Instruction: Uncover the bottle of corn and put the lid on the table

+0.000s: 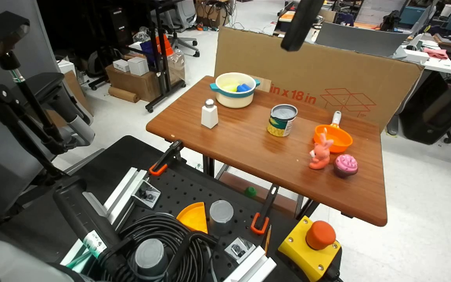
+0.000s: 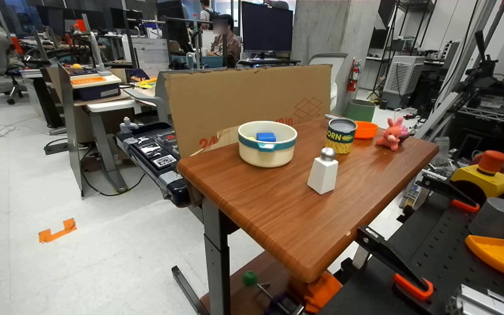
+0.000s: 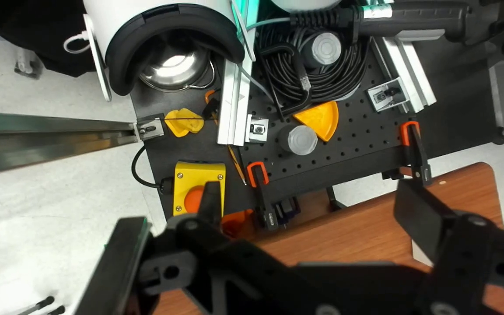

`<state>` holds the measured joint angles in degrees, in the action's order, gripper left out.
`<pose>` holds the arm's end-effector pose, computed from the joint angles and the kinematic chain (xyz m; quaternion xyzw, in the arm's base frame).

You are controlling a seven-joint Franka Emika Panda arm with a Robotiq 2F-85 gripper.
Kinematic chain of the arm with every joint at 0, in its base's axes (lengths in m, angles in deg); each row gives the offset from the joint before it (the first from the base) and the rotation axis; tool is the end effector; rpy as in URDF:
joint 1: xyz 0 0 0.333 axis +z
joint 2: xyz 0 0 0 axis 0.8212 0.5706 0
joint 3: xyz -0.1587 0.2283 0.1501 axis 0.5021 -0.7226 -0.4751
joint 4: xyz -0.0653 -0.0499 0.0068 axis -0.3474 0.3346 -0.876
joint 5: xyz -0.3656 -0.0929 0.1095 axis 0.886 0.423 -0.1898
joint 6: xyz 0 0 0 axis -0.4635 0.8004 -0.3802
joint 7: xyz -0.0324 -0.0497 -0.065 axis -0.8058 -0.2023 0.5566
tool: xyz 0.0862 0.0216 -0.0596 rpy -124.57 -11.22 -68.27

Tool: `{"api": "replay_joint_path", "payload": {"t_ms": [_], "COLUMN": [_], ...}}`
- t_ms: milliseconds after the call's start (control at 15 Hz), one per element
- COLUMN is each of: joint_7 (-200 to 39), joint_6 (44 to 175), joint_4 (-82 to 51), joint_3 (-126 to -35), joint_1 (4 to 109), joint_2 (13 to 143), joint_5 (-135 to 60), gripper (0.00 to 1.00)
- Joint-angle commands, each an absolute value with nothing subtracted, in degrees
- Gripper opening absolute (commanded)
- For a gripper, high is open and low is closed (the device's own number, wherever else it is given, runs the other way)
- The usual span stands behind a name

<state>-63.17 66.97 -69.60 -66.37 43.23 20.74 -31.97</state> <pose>0.2621 -0.1758 0.4658 -0.9879 0.0855 0.1090 0.0704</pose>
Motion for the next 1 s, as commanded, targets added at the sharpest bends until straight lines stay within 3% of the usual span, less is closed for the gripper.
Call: {"api": "replay_joint_path", "payload": {"t_ms": [0,933], "joint_7": [-62.96,-62.20], "joint_6": [66.85,71.21], "joint_4": [-69.41,-71.89], "joint_3": [-66.69,-69.52], "joint_1": [42.85,44.49], "joint_2": [20.96,19.09], "joint_5": [-32.16,-31.32], "gripper": [1.00,1.00]}}
